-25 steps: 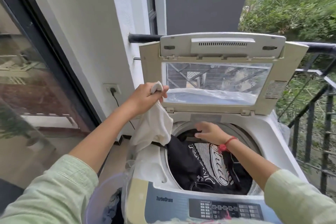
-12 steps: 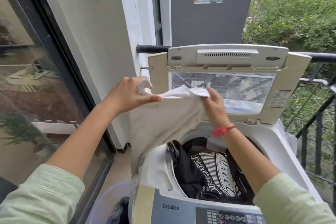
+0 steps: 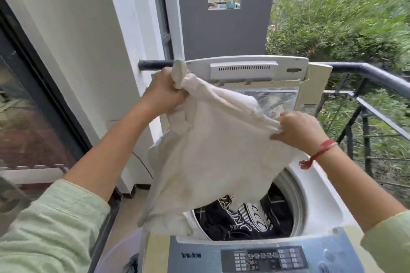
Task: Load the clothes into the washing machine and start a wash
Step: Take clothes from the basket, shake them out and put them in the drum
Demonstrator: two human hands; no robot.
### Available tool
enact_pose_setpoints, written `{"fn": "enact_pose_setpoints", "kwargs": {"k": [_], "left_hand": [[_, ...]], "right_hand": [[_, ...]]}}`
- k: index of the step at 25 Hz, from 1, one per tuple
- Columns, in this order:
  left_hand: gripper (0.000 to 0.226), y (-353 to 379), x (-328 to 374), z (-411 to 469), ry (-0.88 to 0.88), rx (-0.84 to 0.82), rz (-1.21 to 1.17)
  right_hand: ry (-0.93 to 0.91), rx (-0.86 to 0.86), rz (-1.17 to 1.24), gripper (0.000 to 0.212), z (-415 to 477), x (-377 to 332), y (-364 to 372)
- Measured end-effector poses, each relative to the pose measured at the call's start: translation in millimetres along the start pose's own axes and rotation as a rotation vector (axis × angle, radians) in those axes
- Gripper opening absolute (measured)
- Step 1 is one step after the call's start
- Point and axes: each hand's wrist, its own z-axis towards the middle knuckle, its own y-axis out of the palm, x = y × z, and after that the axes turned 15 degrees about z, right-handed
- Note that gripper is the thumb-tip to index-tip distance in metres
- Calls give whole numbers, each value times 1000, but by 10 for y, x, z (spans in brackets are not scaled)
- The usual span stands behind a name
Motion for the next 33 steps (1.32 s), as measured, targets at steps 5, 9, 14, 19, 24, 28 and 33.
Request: {"fn": "enact_pose_setpoints", "kwargs": {"k": [5, 9, 14, 19, 24, 28, 33], "left_hand": [[18, -40, 360, 436, 5, 221, -311], [27, 272, -46, 319, 31, -31, 80], [60, 790, -623, -412, -15, -884, 559], [39, 1068, -780, -858, 88, -986, 761], [37, 1208, -636, -247, -7, -456, 583], [48, 1136, -546, -64, 239, 221, 486], [57, 1783, -891, -990, 642, -164, 783]], "right_hand": [[-82, 956, 639, 17, -66, 730, -538], [98, 663, 1164, 12, -165, 671, -279], [-33, 64, 534, 43, -460, 654, 327], [-107, -530, 300, 13, -491, 519, 556], [287, 75, 603, 37, 80, 691, 466], [169, 735, 830, 39, 53, 548, 170], [-114, -412, 505, 64, -667, 485, 822]]}}
